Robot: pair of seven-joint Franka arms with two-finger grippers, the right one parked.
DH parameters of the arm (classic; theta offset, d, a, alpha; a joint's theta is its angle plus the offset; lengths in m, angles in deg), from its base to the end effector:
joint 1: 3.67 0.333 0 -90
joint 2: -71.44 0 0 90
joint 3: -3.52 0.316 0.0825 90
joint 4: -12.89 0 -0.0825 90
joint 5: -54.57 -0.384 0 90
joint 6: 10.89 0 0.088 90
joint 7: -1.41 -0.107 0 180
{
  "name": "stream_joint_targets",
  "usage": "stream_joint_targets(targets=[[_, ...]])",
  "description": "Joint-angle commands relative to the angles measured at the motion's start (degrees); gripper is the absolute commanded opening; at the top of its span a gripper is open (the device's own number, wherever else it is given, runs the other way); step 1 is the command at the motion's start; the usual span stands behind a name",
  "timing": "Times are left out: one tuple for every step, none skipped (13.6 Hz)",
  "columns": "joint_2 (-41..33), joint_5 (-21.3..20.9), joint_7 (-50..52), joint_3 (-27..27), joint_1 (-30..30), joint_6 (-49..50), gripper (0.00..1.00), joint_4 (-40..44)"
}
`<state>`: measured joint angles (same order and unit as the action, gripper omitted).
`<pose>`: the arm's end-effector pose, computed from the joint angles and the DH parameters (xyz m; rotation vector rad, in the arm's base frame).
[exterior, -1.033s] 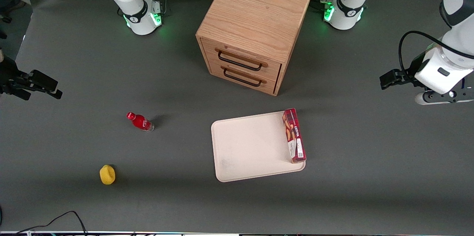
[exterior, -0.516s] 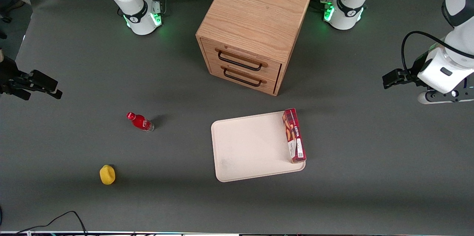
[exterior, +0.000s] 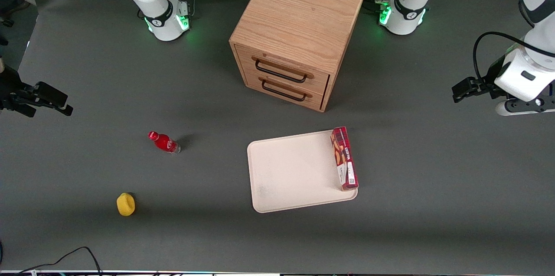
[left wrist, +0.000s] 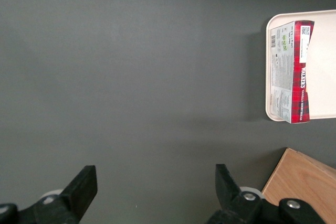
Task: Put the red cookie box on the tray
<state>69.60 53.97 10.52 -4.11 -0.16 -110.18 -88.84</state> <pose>0.5503 -0.0396 0.5587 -3.1230 -0.1335 0.0141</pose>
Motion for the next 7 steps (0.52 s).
stream_joint_targets(targets=[[-1.0,0.5,0.0,0.0,0.2,-1.4,1.0,-0.4],[-0.2,0.8,-0.1,0.1,0.4,-0.9,1.0,1.0],[0.2,0.9,-0.1,0.1,1.0,0.0,1.0,1.8],[0.5,0.9,-0.1,0.2,1.9,0.4,1.0,2.2],[0.5,1.0,-0.7,0.2,2.6,0.8,1.0,2.3],[0.5,1.0,-0.7,0.1,2.9,0.8,1.0,2.3],[0.5,0.9,-0.7,0.1,2.8,0.8,1.0,2.3]])
